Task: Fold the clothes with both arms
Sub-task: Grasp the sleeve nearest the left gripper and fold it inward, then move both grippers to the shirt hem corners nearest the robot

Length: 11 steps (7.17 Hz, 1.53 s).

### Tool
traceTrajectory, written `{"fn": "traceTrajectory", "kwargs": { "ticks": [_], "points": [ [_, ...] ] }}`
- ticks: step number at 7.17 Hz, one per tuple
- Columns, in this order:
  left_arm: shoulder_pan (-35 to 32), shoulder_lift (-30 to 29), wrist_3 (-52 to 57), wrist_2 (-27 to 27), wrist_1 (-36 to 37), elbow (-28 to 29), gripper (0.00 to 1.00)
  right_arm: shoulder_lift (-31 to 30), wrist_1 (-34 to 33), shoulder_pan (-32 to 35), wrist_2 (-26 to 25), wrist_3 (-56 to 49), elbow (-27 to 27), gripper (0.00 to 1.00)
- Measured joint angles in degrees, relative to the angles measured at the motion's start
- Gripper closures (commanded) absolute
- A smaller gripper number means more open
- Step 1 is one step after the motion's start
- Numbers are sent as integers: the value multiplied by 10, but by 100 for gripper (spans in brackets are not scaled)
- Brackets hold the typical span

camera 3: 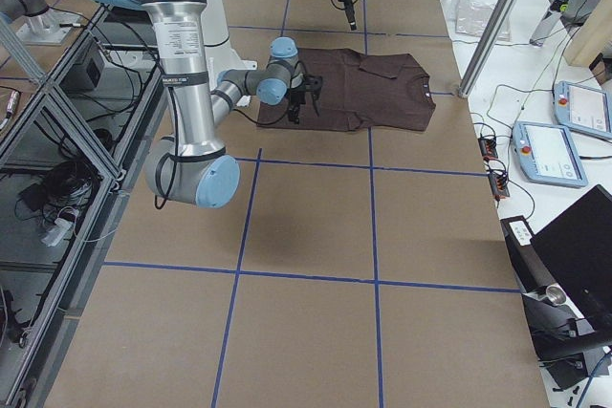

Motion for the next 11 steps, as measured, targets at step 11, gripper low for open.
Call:
{"fn": "traceTrajectory", "kwargs": {
  "ticks": [11],
  "points": [
    [-1, 19, 1, -4, 5, -31, 0, -55, -2, -154, -124, 125, 21, 18]
  ]
}}
